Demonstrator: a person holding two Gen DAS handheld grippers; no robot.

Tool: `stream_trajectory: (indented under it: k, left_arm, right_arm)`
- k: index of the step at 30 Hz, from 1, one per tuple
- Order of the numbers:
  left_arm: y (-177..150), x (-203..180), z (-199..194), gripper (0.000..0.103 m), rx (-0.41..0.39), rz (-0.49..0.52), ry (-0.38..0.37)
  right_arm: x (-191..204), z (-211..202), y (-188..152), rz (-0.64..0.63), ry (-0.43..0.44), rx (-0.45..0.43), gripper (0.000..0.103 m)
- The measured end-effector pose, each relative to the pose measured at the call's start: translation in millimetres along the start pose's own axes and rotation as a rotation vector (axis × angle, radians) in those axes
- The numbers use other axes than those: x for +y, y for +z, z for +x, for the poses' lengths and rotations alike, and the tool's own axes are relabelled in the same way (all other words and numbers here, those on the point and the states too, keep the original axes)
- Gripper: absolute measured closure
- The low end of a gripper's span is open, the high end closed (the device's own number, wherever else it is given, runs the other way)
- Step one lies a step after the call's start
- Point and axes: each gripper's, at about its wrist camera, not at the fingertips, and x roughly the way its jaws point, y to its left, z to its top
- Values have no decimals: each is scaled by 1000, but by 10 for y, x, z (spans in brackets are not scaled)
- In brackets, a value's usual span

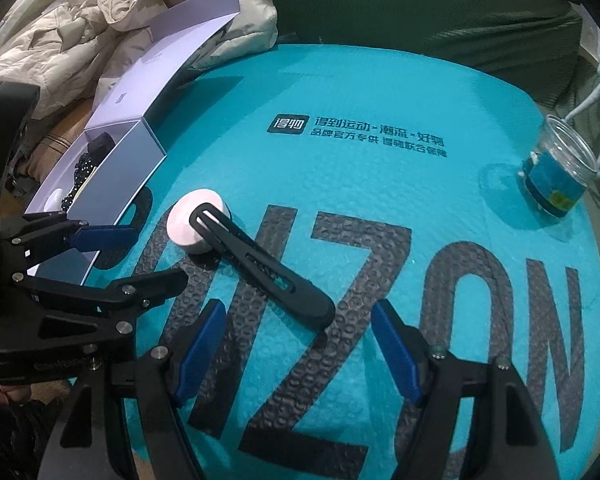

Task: Organize objects
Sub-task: 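Grasp the pink round compact with left tool while right tool grasps black claw clip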

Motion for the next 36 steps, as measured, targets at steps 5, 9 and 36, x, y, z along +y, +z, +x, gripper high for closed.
stream_trajectory:
  k: [5,9,36]
  left_arm:
    - [68,42,76,42,-5,5,20]
    - [118,65,117,42,-8,-3,17]
    - [300,-116,358,42,-79,22,15]
  right_arm:
    - [7,112,43,-22,27,5,27]
    - [-24,207,67,-28,41,14,29]
    - [-298,150,-91,76,-17,-48,74]
